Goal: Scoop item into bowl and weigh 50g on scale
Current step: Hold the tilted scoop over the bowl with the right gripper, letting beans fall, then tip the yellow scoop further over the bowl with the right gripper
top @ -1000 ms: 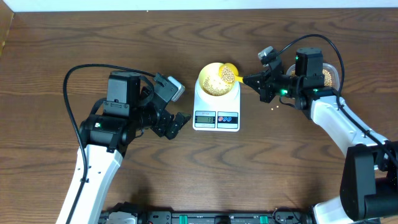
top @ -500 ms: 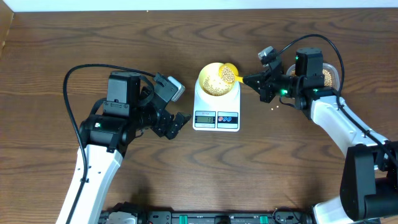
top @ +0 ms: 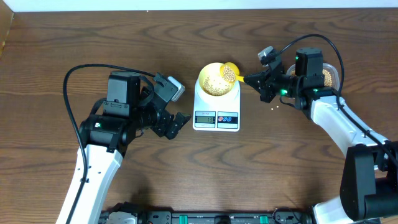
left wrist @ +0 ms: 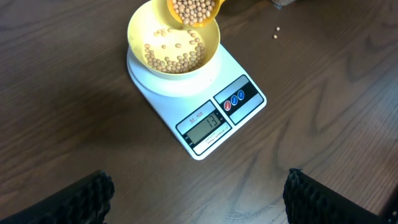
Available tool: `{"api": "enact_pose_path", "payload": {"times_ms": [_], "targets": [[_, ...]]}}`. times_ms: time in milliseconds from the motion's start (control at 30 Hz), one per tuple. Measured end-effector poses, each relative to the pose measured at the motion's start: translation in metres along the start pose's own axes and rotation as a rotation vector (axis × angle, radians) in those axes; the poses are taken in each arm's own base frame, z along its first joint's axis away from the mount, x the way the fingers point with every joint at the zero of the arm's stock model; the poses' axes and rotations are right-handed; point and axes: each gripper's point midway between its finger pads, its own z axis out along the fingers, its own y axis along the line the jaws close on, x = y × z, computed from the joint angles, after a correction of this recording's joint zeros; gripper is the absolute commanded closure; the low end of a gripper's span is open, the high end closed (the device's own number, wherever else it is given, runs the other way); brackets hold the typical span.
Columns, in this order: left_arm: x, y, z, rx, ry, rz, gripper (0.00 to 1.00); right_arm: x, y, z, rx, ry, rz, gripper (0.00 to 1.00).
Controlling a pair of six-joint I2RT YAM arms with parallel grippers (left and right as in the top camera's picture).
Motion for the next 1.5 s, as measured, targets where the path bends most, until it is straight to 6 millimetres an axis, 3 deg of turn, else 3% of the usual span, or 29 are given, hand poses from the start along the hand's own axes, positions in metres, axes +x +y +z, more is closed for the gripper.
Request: {"api": "enact_pose_path", "payload": {"times_ms": [1500], "targets": [[0.0000,0.0000,0.0000,0.000,0.000,0.000,0.11,-0.0044,0.0069,0.0054,-0.011,-0.011,-0.236,0.99]]}}
